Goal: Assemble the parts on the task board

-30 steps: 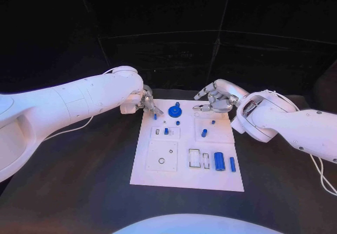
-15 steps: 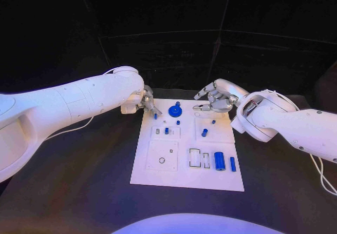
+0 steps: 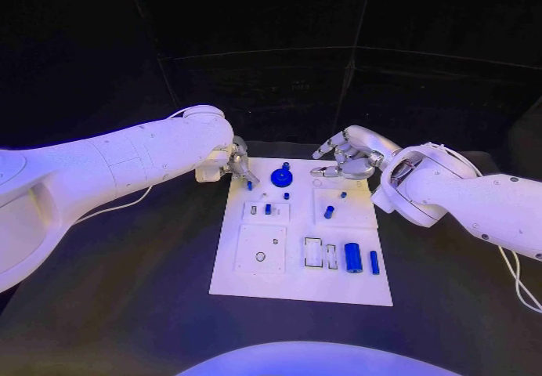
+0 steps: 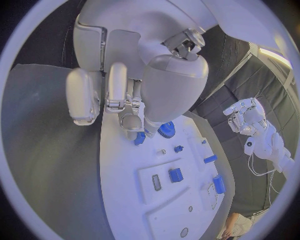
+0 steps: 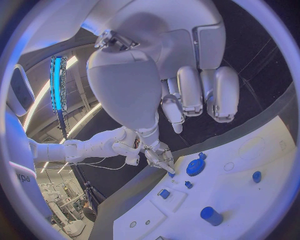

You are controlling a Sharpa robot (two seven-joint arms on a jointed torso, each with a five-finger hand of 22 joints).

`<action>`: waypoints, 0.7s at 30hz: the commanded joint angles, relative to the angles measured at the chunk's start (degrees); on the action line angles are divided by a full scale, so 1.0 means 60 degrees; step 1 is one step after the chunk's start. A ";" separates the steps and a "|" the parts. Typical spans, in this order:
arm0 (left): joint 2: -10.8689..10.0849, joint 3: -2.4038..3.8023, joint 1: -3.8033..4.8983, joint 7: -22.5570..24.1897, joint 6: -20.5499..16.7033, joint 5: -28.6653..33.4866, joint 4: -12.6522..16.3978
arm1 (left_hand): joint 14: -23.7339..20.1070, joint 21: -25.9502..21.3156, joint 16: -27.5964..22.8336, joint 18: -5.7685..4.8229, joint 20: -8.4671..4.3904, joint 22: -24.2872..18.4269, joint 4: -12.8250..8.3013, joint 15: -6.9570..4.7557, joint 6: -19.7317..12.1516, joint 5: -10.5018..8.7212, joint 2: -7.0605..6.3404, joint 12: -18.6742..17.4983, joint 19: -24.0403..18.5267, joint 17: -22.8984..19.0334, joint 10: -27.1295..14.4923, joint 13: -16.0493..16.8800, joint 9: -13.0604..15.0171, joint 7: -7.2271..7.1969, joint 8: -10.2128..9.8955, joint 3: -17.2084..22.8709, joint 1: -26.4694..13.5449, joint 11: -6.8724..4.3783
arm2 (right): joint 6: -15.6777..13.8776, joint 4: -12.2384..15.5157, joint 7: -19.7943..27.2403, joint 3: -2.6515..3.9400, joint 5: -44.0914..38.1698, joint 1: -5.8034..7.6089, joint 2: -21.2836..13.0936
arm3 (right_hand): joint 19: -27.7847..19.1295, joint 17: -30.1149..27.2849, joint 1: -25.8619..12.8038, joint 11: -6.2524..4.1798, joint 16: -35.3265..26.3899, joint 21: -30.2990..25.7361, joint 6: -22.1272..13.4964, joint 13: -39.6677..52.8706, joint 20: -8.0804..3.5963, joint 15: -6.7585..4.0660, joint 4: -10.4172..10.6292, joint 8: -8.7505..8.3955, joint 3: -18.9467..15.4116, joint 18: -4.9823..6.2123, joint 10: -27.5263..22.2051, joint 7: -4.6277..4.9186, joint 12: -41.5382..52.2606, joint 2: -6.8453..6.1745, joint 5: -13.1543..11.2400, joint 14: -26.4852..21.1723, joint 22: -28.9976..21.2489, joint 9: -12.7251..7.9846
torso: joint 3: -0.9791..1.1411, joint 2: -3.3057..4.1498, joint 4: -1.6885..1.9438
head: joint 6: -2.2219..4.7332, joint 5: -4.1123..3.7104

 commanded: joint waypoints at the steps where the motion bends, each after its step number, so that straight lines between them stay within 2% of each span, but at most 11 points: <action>1: 0.0021 0.0002 0.0009 -0.0054 0.0153 -0.0069 -0.0008 | 0.0975 -0.0024 0.0029 0.0087 -0.0031 0.0275 -0.0023 -0.0063 0.0023 0.0019 0.0026 -0.0019 0.0039 0.2515 -0.0015 -0.0025 0.0006 -0.0034 0.0052 0.0098 0.0130 -0.0029 | 0.0043 0.0014 0.0015 0.0006 0.0015 0.0018 0.0004 | -0.0066 0.0471 0.0007 -0.0001 -0.0028 -0.0061 0.0007 -0.0011 -0.0032 -0.0044 0.0001 0.0043 -0.0053 0.0107 -0.0052 -0.0004 -0.0027 0.0071 0.0054 0.0527 -0.0009 -0.0012 | -0.0002 -0.0001 -0.0001 | -0.0005 -0.0008; 5: 0.0025 0.0003 0.0009 -0.0020 0.0136 -0.0069 -0.0003 | 0.0975 -0.0016 0.0029 0.0085 -0.0046 0.0297 -0.0220 -0.0087 0.0012 0.0021 0.0180 -0.0026 0.0047 0.2515 -0.0013 -0.0036 -0.0006 -0.0070 0.0035 0.0416 0.0501 -0.0062 | 0.0042 0.0018 0.0015 0.0006 0.0015 0.0018 0.0003 | -0.0066 0.0471 0.0007 -0.0001 -0.0028 -0.0061 0.0007 -0.0011 -0.0032 -0.0044 0.0001 0.0043 -0.0053 0.0107 -0.0052 -0.0004 -0.0027 0.0071 0.0054 0.0527 -0.0009 -0.0012 | -0.0002 -0.0001 0.0001 | -0.0016 -0.0014; 9: -0.0001 0.0003 0.0008 0.0070 0.0103 -0.0067 0.0034 | 0.0975 -0.0014 0.0029 0.0085 -0.0095 0.0318 -0.0658 -0.0140 -0.0013 0.0025 0.0373 -0.0066 0.0053 0.2515 -0.0012 -0.0062 -0.0030 -0.0123 -0.0005 0.1079 0.1175 -0.0113 | 0.0040 0.0020 0.0020 0.0006 0.0015 0.0018 0.0001 | -0.0063 0.0468 0.0016 -0.0002 -0.0031 -0.0061 0.0008 -0.0015 -0.0032 -0.0045 0.0002 0.0046 -0.0059 0.0106 -0.0055 -0.0004 -0.0028 0.0082 0.0065 0.0527 -0.0006 -0.0012 | -0.0002 -0.0004 0.0004 | -0.0034 -0.0023; 12: -0.0031 0.0003 0.0007 0.0130 0.0054 -0.0033 0.0073 | 0.0975 -0.0007 0.0029 0.0079 -0.0113 0.0338 -0.0996 -0.0155 -0.0028 0.0022 0.0375 -0.0101 0.0060 0.2515 0.0003 -0.0081 -0.0037 -0.0154 -0.0019 0.1601 0.1581 -0.0144 | 0.0039 0.0020 0.0021 0.0006 0.0015 0.0018 -0.0002 | -0.0063 0.0468 0.0016 -0.0002 -0.0031 -0.0061 0.0008 -0.0015 -0.0032 -0.0045 0.0002 0.0046 -0.0059 0.0106 -0.0055 -0.0004 -0.0028 0.0082 0.0065 0.0527 -0.0006 -0.0012 | -0.0003 -0.0005 0.0006 | -0.0041 -0.0023; 15: -0.0074 0.0003 0.0006 0.0185 -0.0030 0.0041 0.0125 | 0.0975 -0.0002 0.0029 0.0072 -0.0112 0.0358 -0.1200 -0.0135 -0.0047 0.0021 0.0248 -0.0155 0.0066 0.2515 0.0026 -0.0127 -0.0028 -0.0116 -0.0019 0.2080 0.1699 -0.0118 | 0.0039 0.0019 0.0024 0.0006 0.0015 0.0018 0.0000 | -0.0063 0.0468 0.0016 -0.0002 -0.0031 -0.0061 0.0008 -0.0015 -0.0032 -0.0045 0.0002 0.0046 -0.0059 0.0106 -0.0055 -0.0004 -0.0028 0.0082 0.0065 0.0527 -0.0006 -0.0012 | -0.0005 -0.0005 0.0014 | -0.0043 -0.0025; 19: -0.0160 0.0004 0.0005 0.0266 -0.0185 0.0093 0.0228 | 0.0975 -0.0009 0.0029 0.0072 -0.0091 0.0375 -0.1317 -0.0107 -0.0045 0.0019 -0.0049 -0.0201 0.0070 0.2515 0.0093 -0.0183 0.0022 -0.0093 0.0037 0.2801 0.1508 -0.0107 | 0.0035 0.0020 0.0026 0.0006 0.0015 0.0018 -0.0004 | -0.0063 0.0468 0.0016 -0.0002 -0.0031 -0.0061 0.0008 -0.0015 -0.0032 -0.0045 0.0002 0.0046 -0.0059 0.0106 -0.0055 -0.0004 -0.0028 0.0082 0.0065 0.0527 -0.0006 -0.0012 | -0.0004 -0.0001 0.0014 | -0.0045 -0.0012; 21: -0.0246 0.0005 0.0006 0.0317 -0.0322 0.0149 0.0335 | 0.0975 -0.0023 0.0029 0.0076 -0.0085 0.0379 -0.1388 -0.0106 -0.0050 0.0015 -0.0284 -0.0221 0.0068 0.2515 0.0133 -0.0215 0.0076 -0.0092 0.0096 0.3310 0.1331 -0.0112 | 0.0030 0.0023 0.0028 0.0006 0.0015 0.0018 -0.0010 | -0.0063 0.0468 0.0016 -0.0002 -0.0031 -0.0061 0.0008 -0.0015 -0.0032 -0.0045 0.0002 0.0046 -0.0059 0.0106 -0.0055 -0.0004 -0.0028 0.0082 0.0065 0.0527 -0.0006 -0.0012 | -0.0002 -0.0007 0.0015 | -0.0048 -0.0008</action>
